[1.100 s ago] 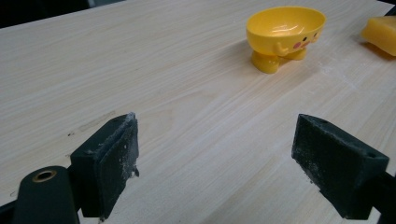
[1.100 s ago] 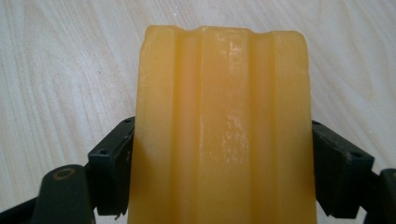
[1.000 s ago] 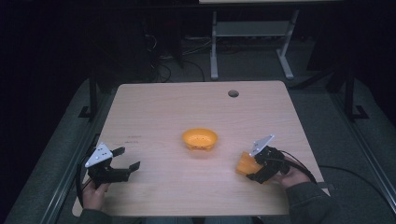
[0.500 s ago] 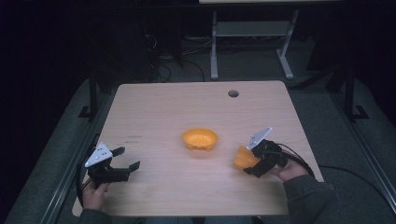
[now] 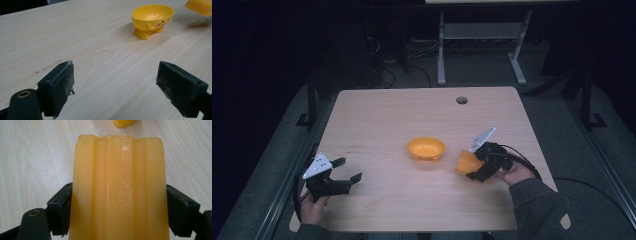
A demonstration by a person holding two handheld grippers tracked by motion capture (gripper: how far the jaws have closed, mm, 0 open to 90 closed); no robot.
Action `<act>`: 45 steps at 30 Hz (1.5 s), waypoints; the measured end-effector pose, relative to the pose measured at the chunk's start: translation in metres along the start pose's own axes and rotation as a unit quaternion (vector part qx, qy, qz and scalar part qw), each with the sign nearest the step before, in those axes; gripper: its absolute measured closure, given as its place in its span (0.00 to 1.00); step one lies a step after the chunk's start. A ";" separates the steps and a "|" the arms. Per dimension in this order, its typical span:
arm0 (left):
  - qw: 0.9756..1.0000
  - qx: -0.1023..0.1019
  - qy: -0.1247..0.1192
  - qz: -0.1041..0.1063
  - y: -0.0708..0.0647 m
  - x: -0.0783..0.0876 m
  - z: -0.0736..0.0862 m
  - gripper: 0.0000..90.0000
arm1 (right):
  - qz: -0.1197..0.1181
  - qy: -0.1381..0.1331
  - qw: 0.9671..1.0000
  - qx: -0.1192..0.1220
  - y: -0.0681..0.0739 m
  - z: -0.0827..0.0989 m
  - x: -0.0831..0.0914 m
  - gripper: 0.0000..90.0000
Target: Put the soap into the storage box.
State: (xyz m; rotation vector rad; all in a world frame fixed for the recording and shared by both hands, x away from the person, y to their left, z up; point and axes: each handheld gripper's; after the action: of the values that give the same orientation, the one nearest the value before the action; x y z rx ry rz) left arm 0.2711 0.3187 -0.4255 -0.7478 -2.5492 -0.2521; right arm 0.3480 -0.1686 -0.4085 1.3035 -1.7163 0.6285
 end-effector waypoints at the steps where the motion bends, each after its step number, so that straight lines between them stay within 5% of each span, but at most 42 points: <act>1: 1.000 0.000 0.000 0.000 0.000 0.000 0.000 0.16 | 0.000 0.000 1.000 0.000 0.000 0.000 0.000 0.23; 45: 1.000 0.003 -0.003 -0.002 0.003 0.001 0.001 0.16 | -0.015 -0.004 0.999 0.037 -0.023 -0.054 0.002 0.23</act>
State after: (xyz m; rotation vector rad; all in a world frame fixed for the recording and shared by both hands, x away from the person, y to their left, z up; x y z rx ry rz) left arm 0.2716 0.3214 -0.4255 -0.7421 -2.5560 -0.2437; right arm 0.3872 -0.1334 -0.3819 1.3824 -1.6900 0.6755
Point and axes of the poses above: each handheld gripper's, and its own axes: x roughly backward along the jaws, z roughly out of its underside, y roughly to its left, and after that the axes turned 8 degrees about -z, right-handed
